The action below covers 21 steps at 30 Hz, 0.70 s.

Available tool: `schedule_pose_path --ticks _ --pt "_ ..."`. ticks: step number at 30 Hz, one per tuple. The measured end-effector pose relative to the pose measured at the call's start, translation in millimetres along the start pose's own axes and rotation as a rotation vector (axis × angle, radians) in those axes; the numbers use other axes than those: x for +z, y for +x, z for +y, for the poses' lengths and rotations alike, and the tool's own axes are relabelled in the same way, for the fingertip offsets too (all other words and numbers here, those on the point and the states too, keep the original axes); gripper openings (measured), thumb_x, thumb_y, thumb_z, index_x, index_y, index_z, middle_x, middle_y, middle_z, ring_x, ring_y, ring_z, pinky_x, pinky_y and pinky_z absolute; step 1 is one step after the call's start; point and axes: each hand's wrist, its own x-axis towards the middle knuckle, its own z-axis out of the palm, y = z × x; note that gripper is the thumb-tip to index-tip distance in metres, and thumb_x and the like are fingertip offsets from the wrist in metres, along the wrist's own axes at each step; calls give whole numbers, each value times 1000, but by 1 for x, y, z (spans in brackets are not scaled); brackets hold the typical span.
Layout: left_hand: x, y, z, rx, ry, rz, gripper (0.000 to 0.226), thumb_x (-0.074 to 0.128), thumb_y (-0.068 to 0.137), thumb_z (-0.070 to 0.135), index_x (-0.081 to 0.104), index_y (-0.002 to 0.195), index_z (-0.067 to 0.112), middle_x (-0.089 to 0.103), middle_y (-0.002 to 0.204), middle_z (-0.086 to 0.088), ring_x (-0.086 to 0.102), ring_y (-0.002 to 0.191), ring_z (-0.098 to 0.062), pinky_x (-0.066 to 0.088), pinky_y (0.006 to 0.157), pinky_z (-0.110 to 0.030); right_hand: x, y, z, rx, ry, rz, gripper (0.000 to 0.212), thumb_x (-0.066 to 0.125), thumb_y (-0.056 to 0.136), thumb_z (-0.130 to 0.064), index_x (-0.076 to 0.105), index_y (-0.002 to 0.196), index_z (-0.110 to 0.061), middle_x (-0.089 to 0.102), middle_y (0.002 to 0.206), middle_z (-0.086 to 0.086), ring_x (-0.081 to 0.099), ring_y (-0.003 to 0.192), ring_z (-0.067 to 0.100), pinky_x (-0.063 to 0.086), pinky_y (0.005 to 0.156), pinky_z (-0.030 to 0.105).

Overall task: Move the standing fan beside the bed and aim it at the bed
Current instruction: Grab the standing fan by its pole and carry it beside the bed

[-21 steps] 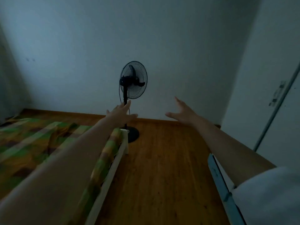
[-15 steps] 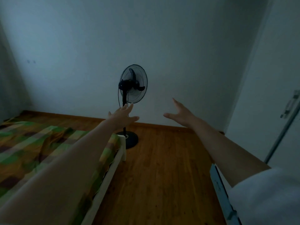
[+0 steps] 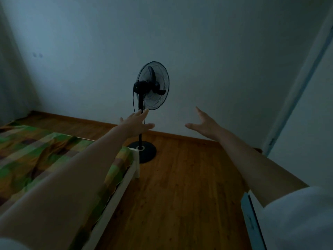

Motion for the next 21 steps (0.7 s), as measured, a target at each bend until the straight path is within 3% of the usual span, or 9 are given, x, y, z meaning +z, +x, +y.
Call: schedule_pose_path --ticks 21 --pt "10 322 -79 -32 -1 -48 76 34 87 60 -2 146 31 1 158 -6 9 144 -30 3 110 -62 12 317 41 22 47 8 95 56 83 -52 -1 150 -18 5 160 4 9 147 22 11 119 50"
